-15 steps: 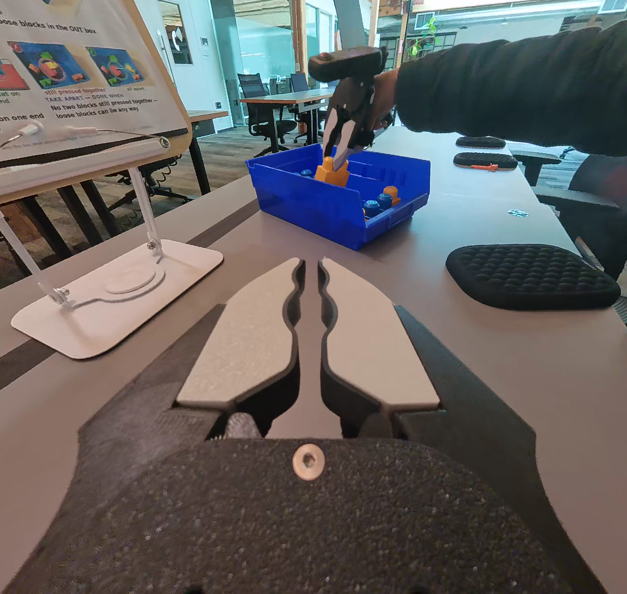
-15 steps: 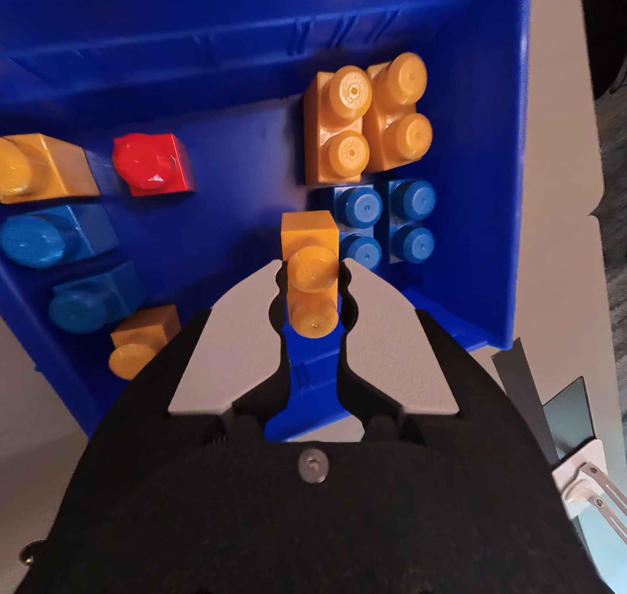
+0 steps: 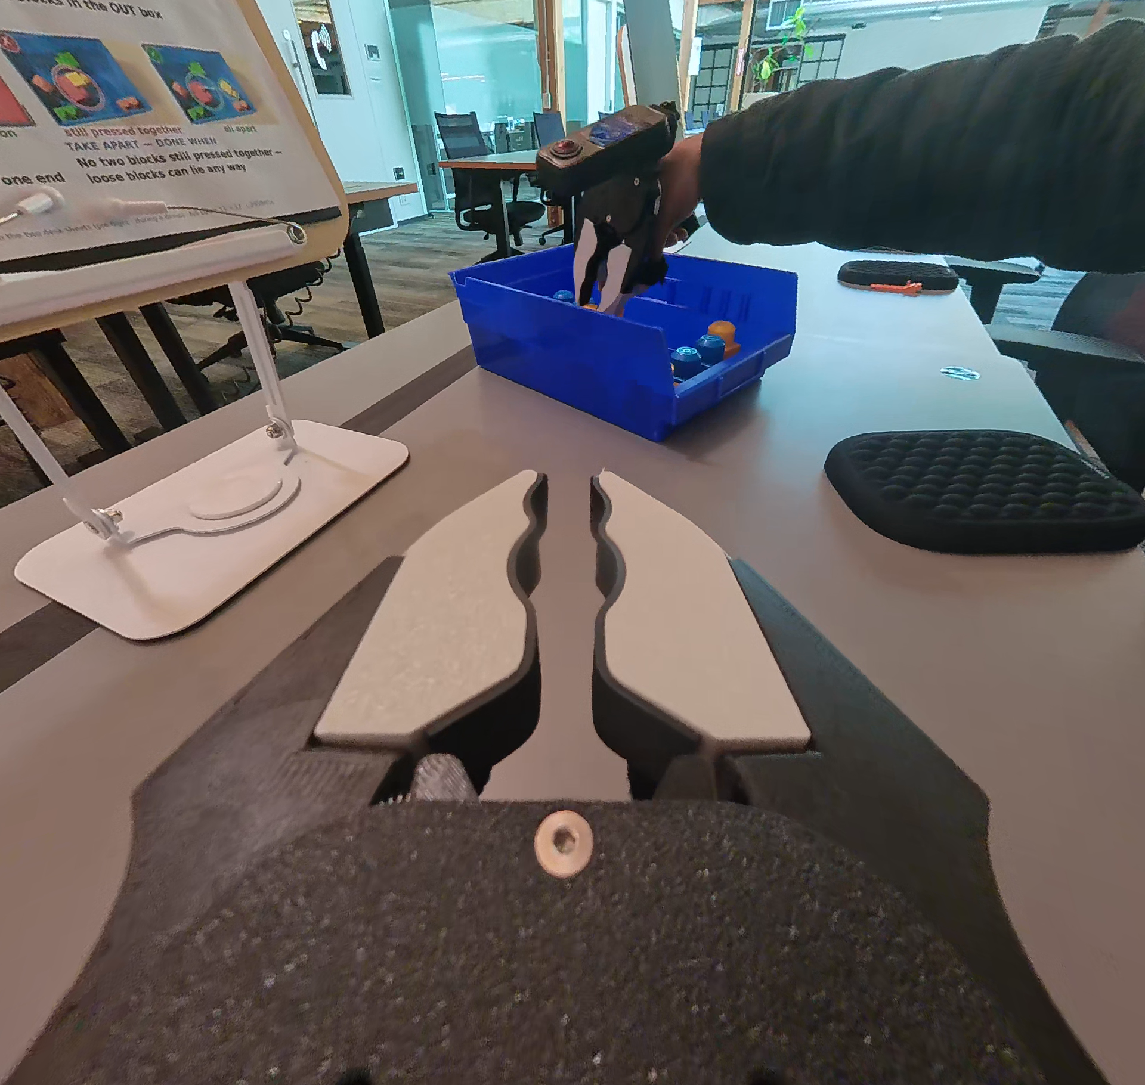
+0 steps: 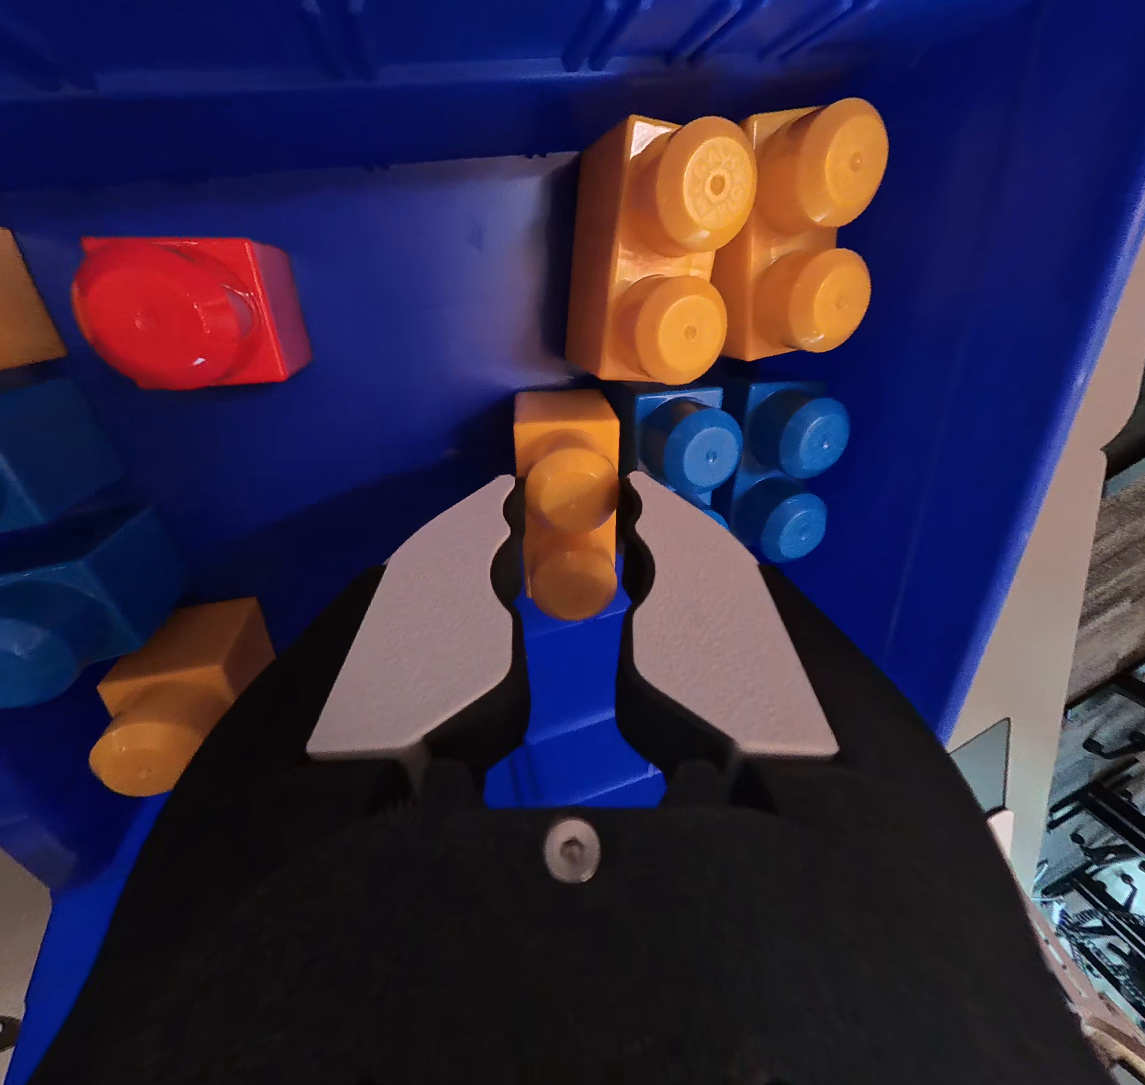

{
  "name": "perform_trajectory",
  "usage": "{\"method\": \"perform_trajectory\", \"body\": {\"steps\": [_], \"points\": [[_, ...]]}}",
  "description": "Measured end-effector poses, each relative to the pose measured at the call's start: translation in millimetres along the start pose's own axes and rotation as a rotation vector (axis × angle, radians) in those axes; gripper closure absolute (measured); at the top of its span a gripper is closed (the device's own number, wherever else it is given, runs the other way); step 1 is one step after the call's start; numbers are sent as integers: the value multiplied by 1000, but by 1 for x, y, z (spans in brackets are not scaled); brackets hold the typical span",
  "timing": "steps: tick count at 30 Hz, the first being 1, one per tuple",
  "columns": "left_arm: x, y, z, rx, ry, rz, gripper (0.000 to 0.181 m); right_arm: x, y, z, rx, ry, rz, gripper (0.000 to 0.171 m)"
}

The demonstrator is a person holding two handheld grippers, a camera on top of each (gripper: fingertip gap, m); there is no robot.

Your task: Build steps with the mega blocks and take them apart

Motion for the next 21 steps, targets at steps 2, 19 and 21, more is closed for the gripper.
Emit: {"method": "perform_trajectory", "body": {"steps": [2,19,21], "points": [[-1,0,0,-4,6,0,168,2,-2,1,-14,-9,4,142],[0,1,0,4,2,30,169,108,34,138,-300,-861,-253,144],[1,2,1,16,2,28,170,128,56,156,-273,-1049,-349,146]]}}
Point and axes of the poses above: each gripper's, where its closed fingertips meet, z back along the fingers, x out of its top, y = z × x across the jaws, the point moved 6 cm from there along z, back along the fingers, and after that the axes turned 6 degrees about z, right-handed, at the moved point
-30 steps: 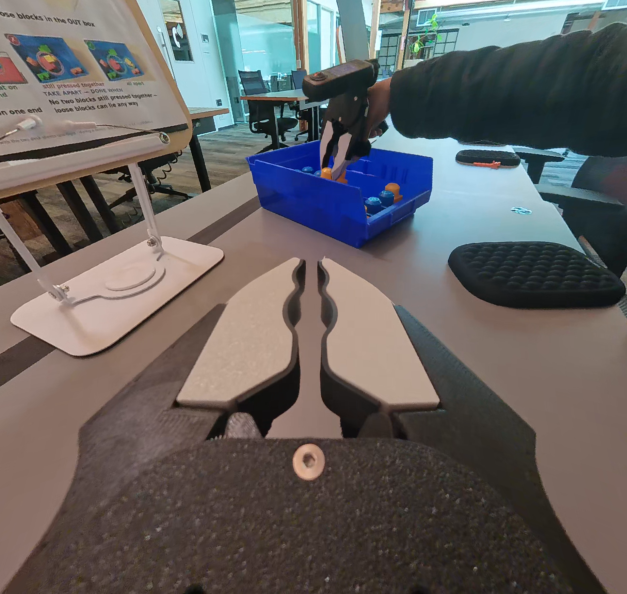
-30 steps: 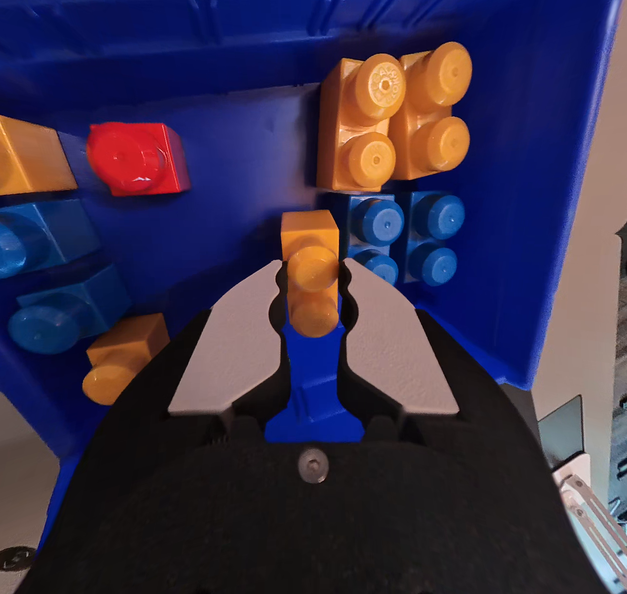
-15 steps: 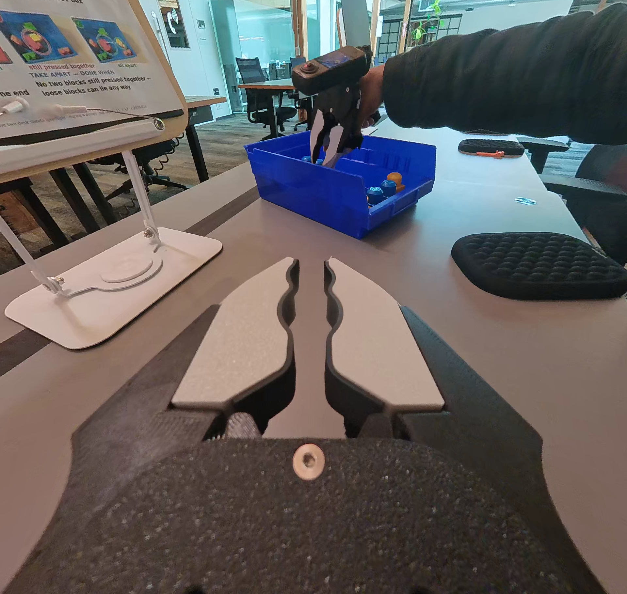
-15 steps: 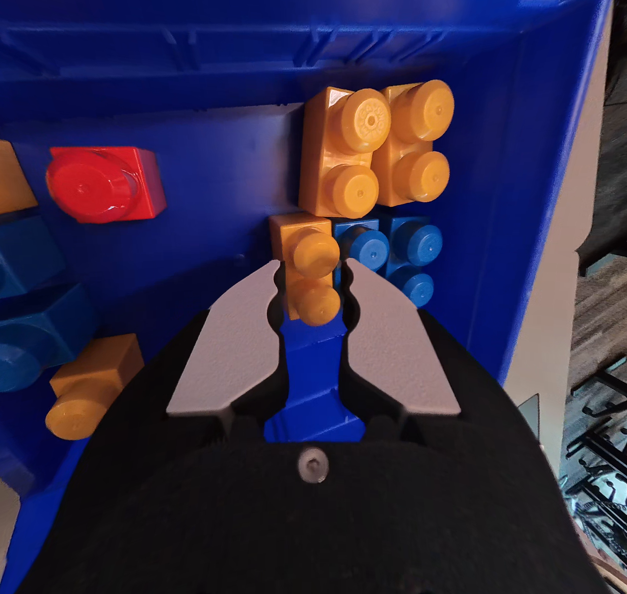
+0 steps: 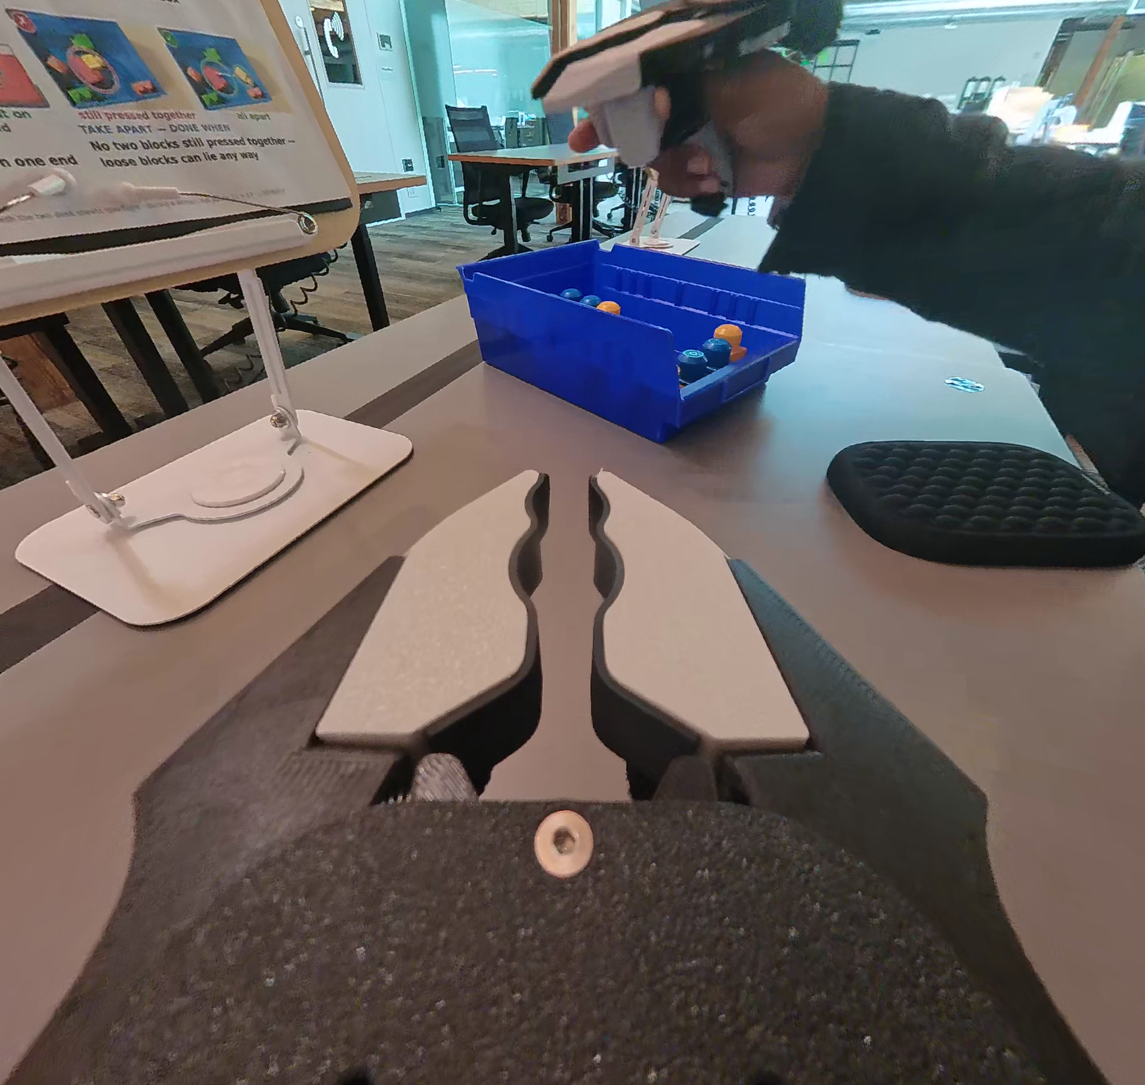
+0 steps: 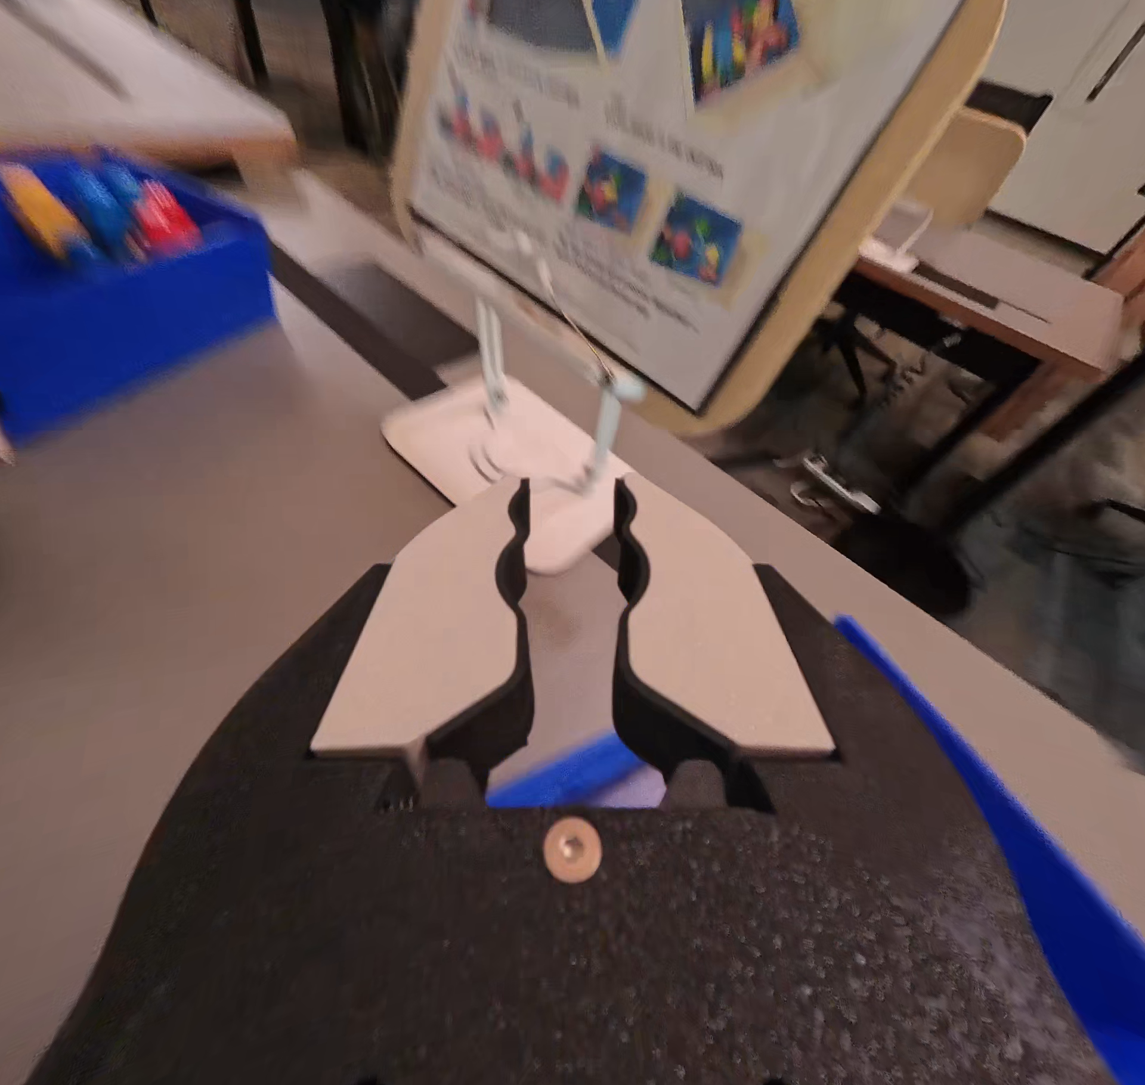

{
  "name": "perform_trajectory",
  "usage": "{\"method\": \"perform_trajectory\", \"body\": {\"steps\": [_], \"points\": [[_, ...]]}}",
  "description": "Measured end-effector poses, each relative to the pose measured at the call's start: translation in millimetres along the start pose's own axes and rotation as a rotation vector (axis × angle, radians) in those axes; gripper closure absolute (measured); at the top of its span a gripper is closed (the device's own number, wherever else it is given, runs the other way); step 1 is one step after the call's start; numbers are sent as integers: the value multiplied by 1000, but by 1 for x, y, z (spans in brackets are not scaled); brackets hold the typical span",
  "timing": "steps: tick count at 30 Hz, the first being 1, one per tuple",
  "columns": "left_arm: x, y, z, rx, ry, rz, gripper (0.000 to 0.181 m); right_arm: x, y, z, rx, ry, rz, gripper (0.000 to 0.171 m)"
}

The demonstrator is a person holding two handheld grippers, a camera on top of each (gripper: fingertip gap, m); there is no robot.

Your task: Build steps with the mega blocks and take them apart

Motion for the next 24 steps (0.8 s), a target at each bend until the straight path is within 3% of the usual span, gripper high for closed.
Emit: {"method": "perform_trajectory", "body": {"steps": [6,14,18,24], "points": [[9,3,7,30,-43,15,174,10,69,-6,-79,-224,-242,157],[31,11,27,102,-170,34,181,-32,109,-20,-195,-231,-253,168],[57,29,55,238,-241,26,181,-40,112,-24,-190,-217,-223,171],[91,76,126,478,-282,34,177,-41,114,-21,-155,-246,-208,171]]}}
Point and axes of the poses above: each gripper's, where its closed fingertips meet, z back along the fingers, x out of its top, y = z × x across the jaws, the point moved 6 cm from there along z, back along the fingers, and after that the axes turned 6 degrees about z, right-handed, at the moved point
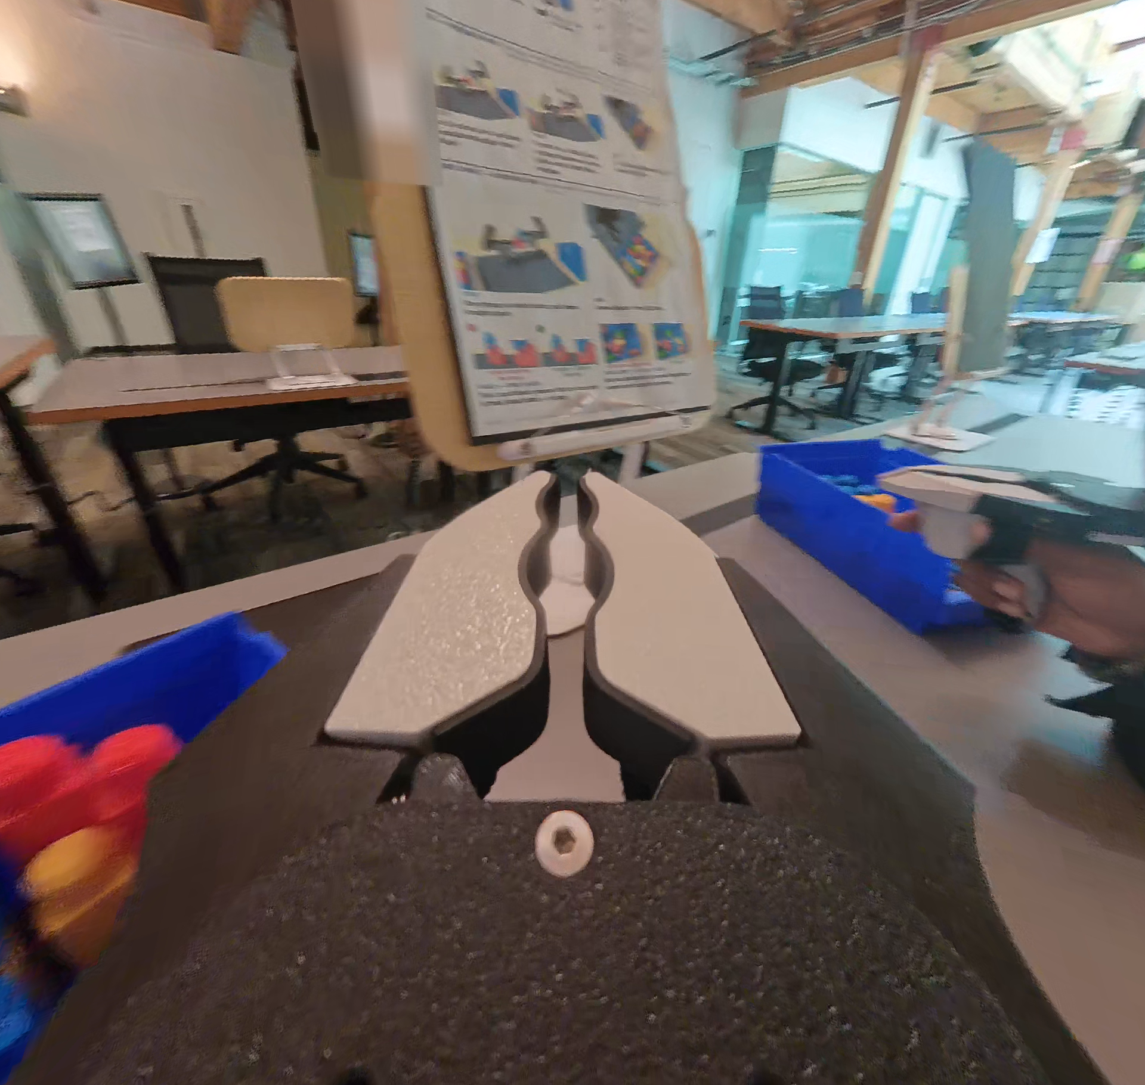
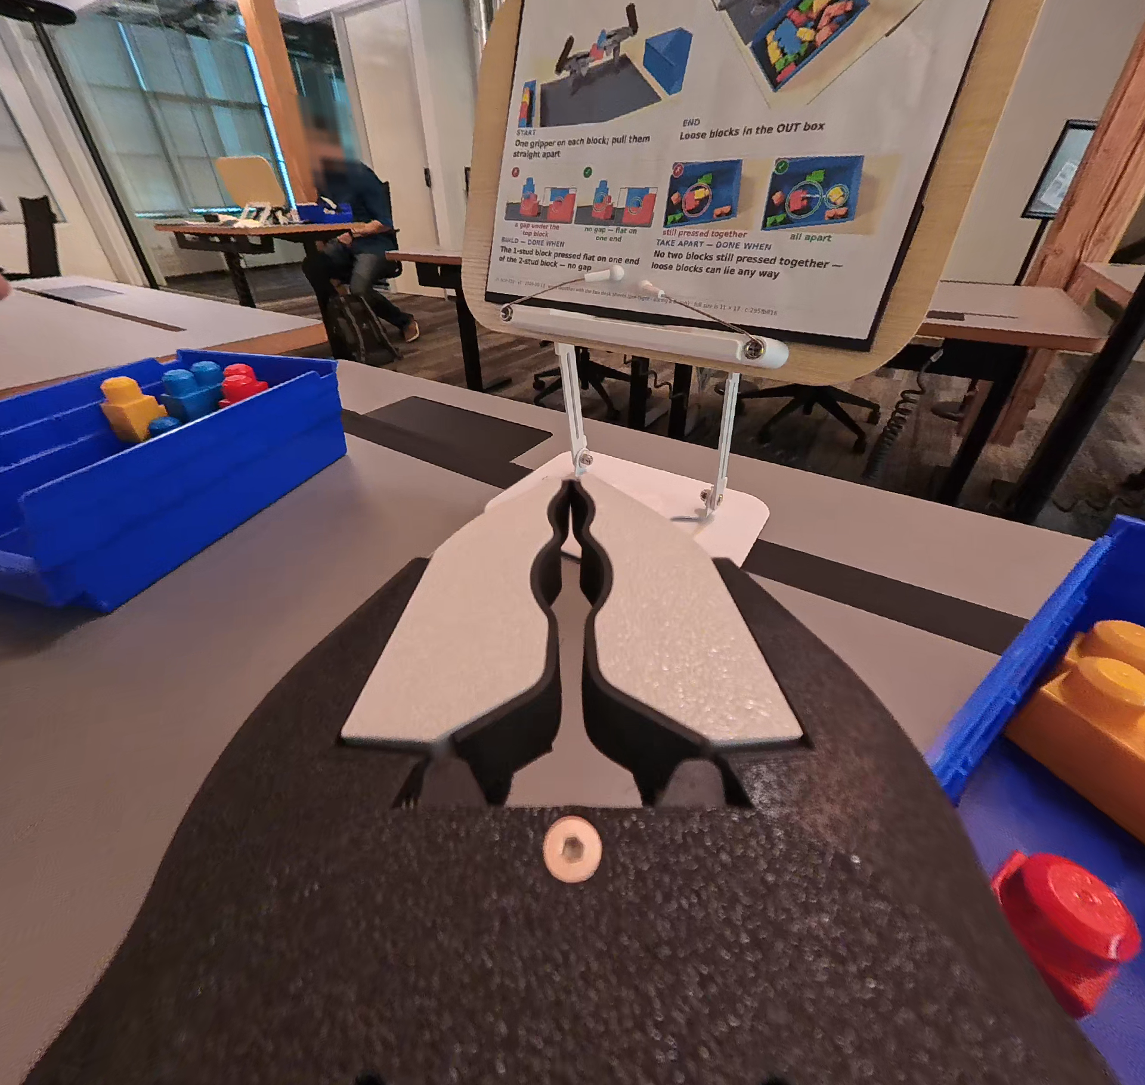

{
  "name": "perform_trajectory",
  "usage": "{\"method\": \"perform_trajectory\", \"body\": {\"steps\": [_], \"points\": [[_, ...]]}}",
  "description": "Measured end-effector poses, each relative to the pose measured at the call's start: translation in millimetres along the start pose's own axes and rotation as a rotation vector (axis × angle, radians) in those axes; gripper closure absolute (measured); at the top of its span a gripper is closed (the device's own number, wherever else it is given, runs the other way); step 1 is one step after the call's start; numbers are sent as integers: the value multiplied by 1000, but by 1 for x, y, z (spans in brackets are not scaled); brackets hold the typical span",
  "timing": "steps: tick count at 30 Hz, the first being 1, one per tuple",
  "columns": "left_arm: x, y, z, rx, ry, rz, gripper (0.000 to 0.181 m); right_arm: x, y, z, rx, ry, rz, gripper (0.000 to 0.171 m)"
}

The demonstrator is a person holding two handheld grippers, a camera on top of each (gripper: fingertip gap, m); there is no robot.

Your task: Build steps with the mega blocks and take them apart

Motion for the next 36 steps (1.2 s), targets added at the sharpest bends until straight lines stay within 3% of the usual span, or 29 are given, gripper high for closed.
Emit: {"method": "perform_trajectory", "body": {"steps": [7,15,21,26,36], "points": [[19,114,36,345,263,-119,158,5,4,3,50,-17,1,171],[-26,201,57,486,767,-201,145,1,14,1,116,0,32,171],[-53,216,69,367,1112,-330,128,-4,21,-2,164,17,48,171],[-62,222,68,299,1282,-416,129,-5,29,-2,224,9,72,171],[-74,218,56,242,1433,-606,141,-10,47,-2,323,21,167,171]]}}
Point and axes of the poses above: each gripper's, where its closed fingertips meet, z back along the fingers, x out of its top, y = z × x across the jaws, the point moved 6 cm from there along z, back along the fingers, and after that the axes turned 6 degrees about z, right-handed, at the moved point
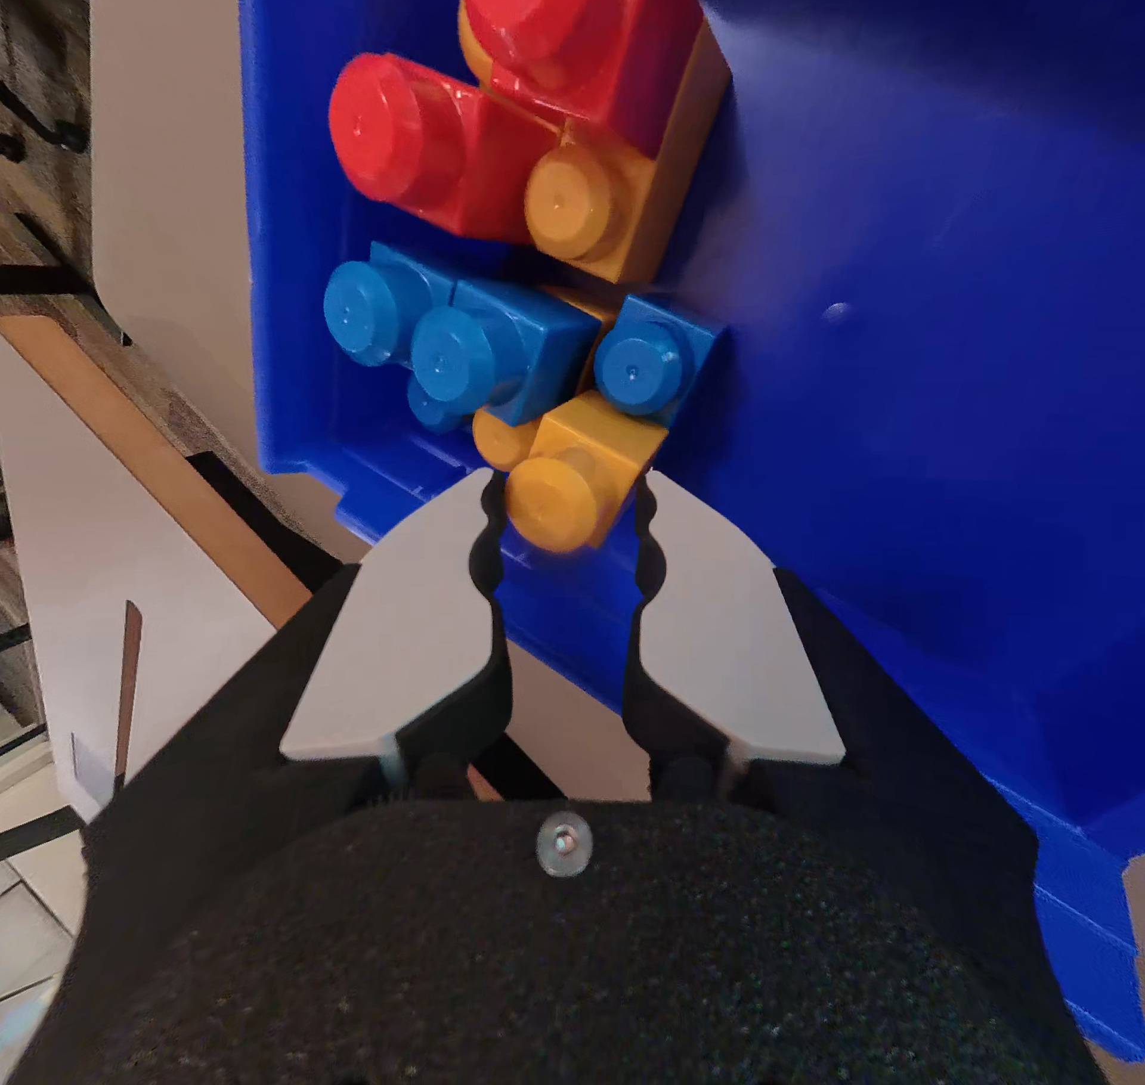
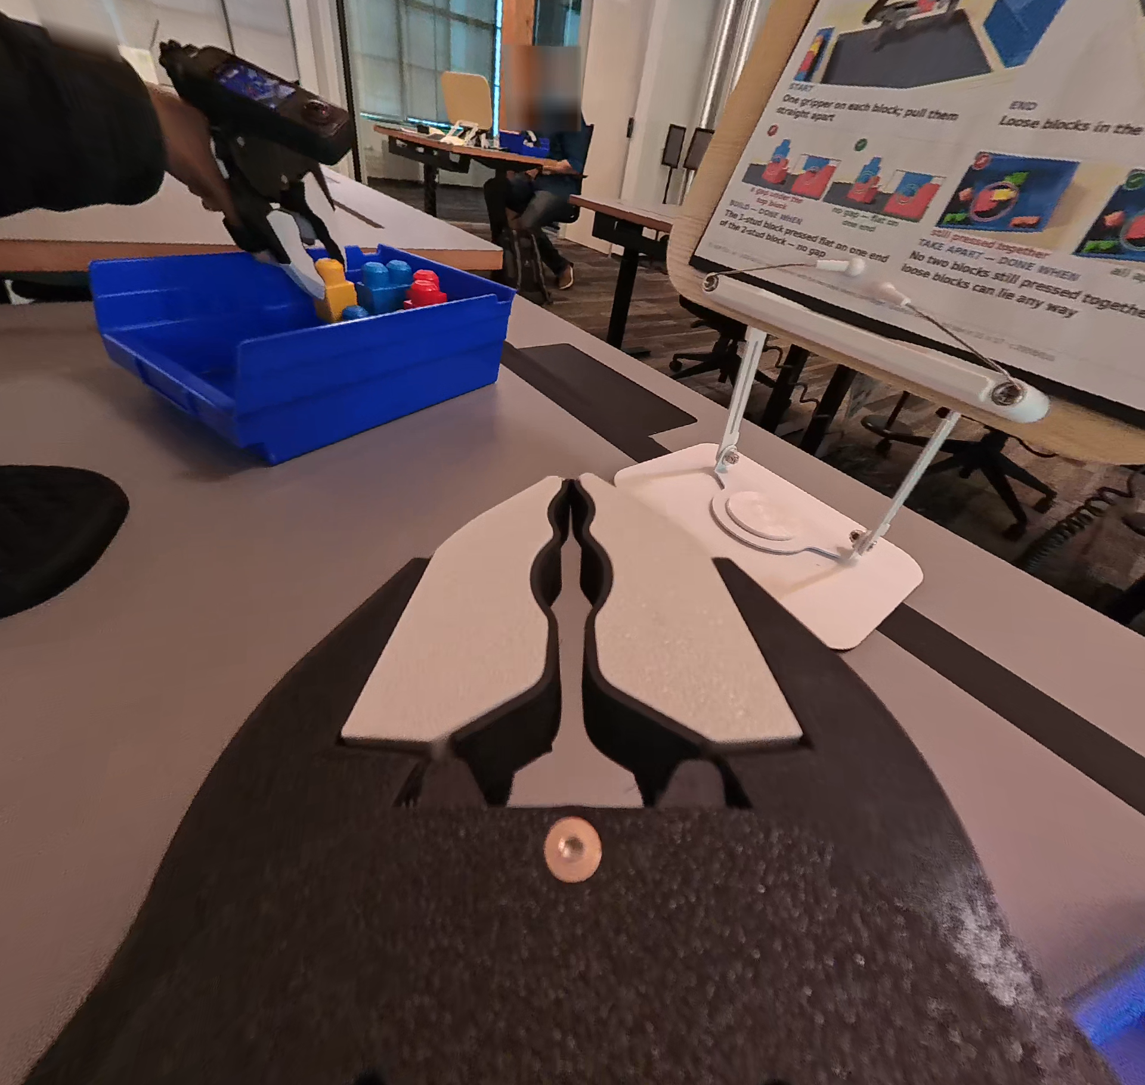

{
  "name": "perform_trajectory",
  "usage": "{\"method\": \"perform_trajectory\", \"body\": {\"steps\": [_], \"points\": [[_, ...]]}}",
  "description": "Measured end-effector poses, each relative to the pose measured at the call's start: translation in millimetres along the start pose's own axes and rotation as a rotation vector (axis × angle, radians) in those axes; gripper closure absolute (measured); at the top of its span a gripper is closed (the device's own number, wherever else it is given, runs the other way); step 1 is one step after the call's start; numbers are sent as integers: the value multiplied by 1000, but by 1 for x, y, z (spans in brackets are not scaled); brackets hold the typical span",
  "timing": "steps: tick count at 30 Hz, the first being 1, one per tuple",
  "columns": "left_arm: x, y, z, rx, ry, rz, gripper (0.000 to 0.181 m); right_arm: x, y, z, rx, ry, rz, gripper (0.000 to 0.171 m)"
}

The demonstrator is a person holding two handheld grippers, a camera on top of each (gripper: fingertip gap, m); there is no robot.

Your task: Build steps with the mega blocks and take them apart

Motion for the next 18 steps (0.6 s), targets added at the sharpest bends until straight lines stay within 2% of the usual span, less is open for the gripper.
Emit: {"method": "perform_trajectory", "body": {"steps": [5,11,16,18], "points": [[-1,-5,26,12,-42,-28,145,2,2,1,11,-6,15,171],[7,-8,93,103,-188,-70,146,4,4,0,13,-6,15,171],[43,-34,162,162,-422,-126,146,9,6,1,7,-25,8,168],[65,-55,183,169,-522,-166,146,13,8,2,17,-52,9,160]]}}
Point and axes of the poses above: each gripper's, where its closed fingertips meet, z back along the fingers, x out of its top, y = z × x across the jaws, the point moved 6 cm from there along z, back along the fingers, and after that the axes turned 6 degrees about z, right-handed, at the moved point
